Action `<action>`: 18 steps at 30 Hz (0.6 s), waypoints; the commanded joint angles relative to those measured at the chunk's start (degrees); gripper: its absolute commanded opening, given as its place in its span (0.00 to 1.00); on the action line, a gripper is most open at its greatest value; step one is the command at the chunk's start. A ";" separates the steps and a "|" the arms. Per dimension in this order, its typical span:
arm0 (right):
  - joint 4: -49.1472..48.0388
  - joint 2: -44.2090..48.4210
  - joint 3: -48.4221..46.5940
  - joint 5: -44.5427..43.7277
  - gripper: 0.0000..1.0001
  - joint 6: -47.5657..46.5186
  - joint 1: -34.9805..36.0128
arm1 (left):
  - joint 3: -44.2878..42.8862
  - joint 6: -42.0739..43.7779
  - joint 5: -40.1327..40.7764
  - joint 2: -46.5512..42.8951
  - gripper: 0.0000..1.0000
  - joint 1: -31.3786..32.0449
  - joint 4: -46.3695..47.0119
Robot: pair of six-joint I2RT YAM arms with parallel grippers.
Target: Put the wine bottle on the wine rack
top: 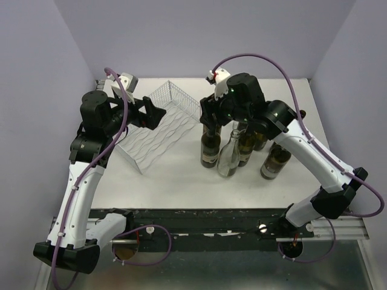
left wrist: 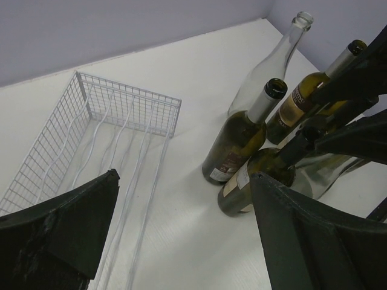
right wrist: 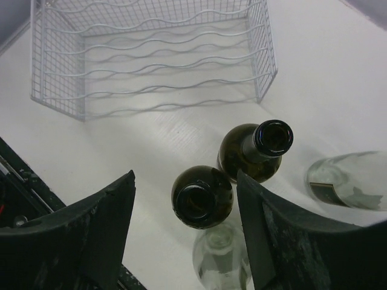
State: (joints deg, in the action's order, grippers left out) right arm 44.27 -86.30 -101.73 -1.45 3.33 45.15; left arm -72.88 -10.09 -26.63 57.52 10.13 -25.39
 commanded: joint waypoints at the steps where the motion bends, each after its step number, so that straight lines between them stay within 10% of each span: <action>1: 3.98 -1.41 -0.92 -5.22 0.72 -1.22 1.43 | 1.07 0.77 0.96 -1.97 0.99 0.06 1.48; 18: 1.70 -2.91 7.86 -5.22 0.56 2.29 2.75 | 3.62 -0.72 3.87 -3.02 0.99 0.06 2.89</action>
State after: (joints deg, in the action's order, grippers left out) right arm 46.57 -88.40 -95.53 -5.19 4.49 47.35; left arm -70.41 -10.17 -23.88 55.75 10.13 -24.40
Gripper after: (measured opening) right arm 0.597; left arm 0.990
